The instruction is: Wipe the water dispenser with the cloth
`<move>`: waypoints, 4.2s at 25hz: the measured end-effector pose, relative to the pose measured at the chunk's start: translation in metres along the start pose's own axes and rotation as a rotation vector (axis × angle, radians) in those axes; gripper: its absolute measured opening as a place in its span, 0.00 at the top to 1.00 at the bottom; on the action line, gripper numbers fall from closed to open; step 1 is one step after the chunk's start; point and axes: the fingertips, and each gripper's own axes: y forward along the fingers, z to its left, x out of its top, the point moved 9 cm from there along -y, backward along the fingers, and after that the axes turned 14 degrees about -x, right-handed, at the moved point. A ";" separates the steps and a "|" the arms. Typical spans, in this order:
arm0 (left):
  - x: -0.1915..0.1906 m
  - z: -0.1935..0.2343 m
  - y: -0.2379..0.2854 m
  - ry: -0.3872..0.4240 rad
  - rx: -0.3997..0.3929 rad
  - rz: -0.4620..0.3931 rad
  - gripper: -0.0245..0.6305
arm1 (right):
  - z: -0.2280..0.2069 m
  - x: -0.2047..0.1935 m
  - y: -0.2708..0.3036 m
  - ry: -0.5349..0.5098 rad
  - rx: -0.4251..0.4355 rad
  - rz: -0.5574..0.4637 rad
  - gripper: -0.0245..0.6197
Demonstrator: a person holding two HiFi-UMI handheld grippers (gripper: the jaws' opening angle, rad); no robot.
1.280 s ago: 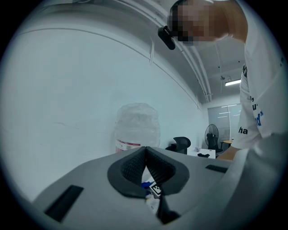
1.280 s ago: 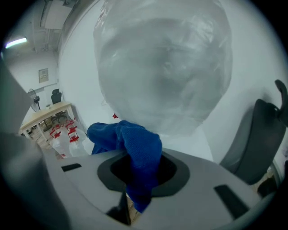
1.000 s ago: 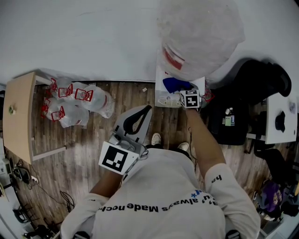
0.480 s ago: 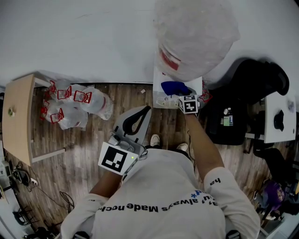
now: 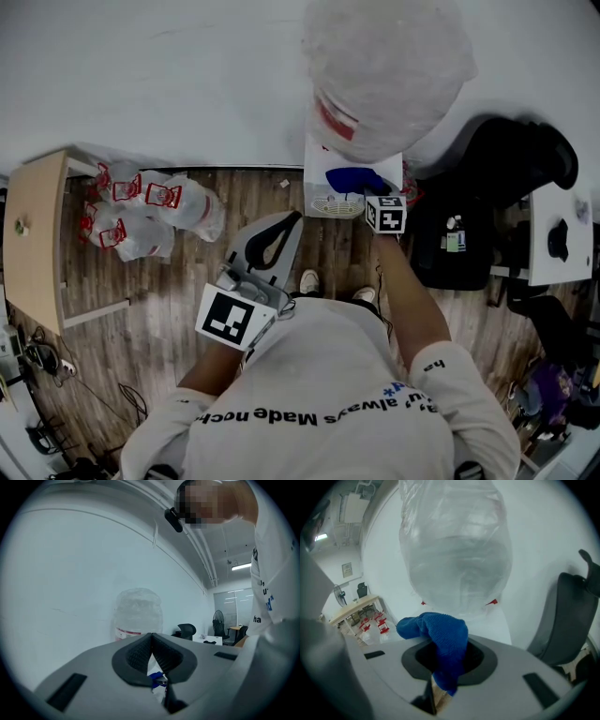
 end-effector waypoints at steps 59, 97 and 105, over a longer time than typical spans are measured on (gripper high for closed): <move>-0.009 0.014 0.029 -0.019 0.012 0.052 0.93 | -0.152 0.056 0.054 -0.112 -0.160 -0.053 0.83; -0.015 0.003 0.024 -0.021 0.009 0.067 0.93 | -0.114 0.000 0.051 -0.093 -0.006 0.018 0.86; -0.014 -0.007 0.022 -0.015 -0.009 0.065 0.93 | -0.106 -0.024 0.024 -0.097 -0.017 0.004 0.86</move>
